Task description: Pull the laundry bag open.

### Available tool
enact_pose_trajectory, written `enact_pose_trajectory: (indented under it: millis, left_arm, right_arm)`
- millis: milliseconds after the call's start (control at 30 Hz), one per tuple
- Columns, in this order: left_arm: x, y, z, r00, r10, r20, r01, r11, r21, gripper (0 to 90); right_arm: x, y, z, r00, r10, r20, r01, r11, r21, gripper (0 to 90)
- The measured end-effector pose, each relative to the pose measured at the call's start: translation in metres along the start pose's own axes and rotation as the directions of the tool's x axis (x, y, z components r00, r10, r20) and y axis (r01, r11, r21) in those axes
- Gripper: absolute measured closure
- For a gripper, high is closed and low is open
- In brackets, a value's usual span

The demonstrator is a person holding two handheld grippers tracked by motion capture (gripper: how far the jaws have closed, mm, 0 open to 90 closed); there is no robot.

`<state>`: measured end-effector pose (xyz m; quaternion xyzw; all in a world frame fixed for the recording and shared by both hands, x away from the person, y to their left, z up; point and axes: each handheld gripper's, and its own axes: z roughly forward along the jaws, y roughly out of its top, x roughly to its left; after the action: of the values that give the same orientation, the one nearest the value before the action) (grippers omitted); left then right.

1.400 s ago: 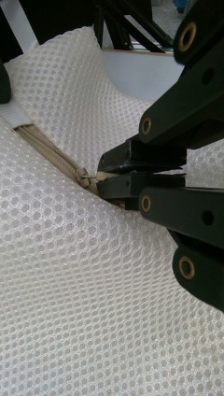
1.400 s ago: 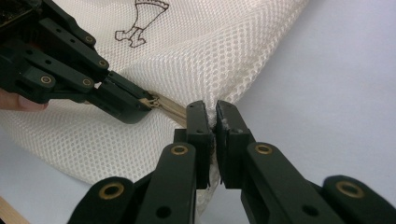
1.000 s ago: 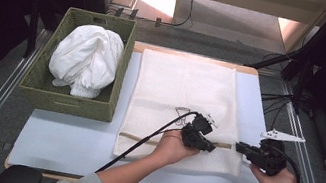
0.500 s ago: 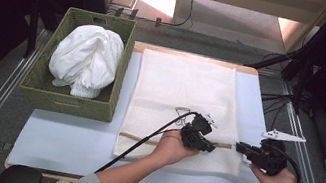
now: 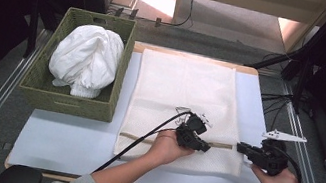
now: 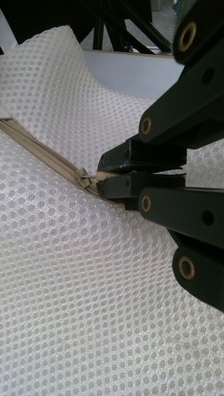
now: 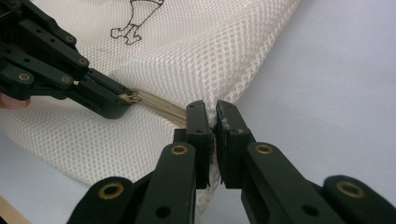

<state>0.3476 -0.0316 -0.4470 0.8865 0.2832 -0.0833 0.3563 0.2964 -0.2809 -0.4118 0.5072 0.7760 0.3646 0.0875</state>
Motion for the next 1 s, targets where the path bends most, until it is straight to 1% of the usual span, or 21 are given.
enact_pose_trajectory:
  millis: [233, 300, 433, 767, 867, 933, 967, 1000]
  left_arm:
    - [-0.0012, -0.0003, 0.0, 1.0, -0.003, -0.006, 0.003, 1.0, -0.001, 88.2]
    - [-0.0014, -0.0008, 0.0005, 0.9999, -0.012, -0.003, 0.012, 0.9999, -0.005, 88.2]
    - [-0.0016, -0.0008, 0.0002, 1.0, -0.006, -0.005, 0.006, 1.0, -0.006, 88.3]
    - [-0.0015, -0.0012, -0.0003, 0.9999, -0.011, -0.003, 0.011, 0.9999, -0.01, 88.3]
    - [-0.0003, -0.0019, -0.0013, 1.0, -0.001, -0.002, 0.001, 1.0, -0.002, 88.3]
    - [-0.0003, -0.0032, -0.001, 0.9999, -0.013, -0.005, 0.013, 0.9999, -0.008, 88.2]
    - [0.0012, -0.0041, -0.0019, 1.0, -0.007, -0.005, 0.007, 1.0, 0.0, 88.3]
    - [0.0016, -0.0052, -0.0025, 0.9999, -0.01, -0.004, 0.01, 0.9999, -0.001, 88.3]
  right_arm:
    - [0.0002, -0.0004, 0.0001, 1.0, 0.001, 0.003, -0.001, 1.0, 0.001, 86.0]
    - [0.0004, -0.0004, 0.0001, 1.0, 0.0, 0.005, 0.0, 1.0, 0.001, 86.0]
    - [0.0003, -0.0004, 0.0002, 1.0, 0.001, 0.005, -0.001, 1.0, 0.002, 86.0]
    - [0.0001, -0.0004, 0.0, 1.0, 0.001, 0.002, -0.001, 1.0, 0.002, 86.0]
    - [-0.0005, -0.0005, 0.0, 1.0, -0.001, 0.001, 0.001, 1.0, 0.001, 86.0]
    - [-0.0007, -0.0005, -0.0002, 1.0, -0.001, 0.0, 0.001, 1.0, 0.001, 86.0]
    - [-0.0008, -0.0006, -0.0003, 1.0, -0.001, 0.0, 0.001, 1.0, 0.002, 86.0]
    - [-0.0008, -0.0008, -0.0003, 1.0, 0.003, 0.001, -0.003, 1.0, 0.002, 86.0]
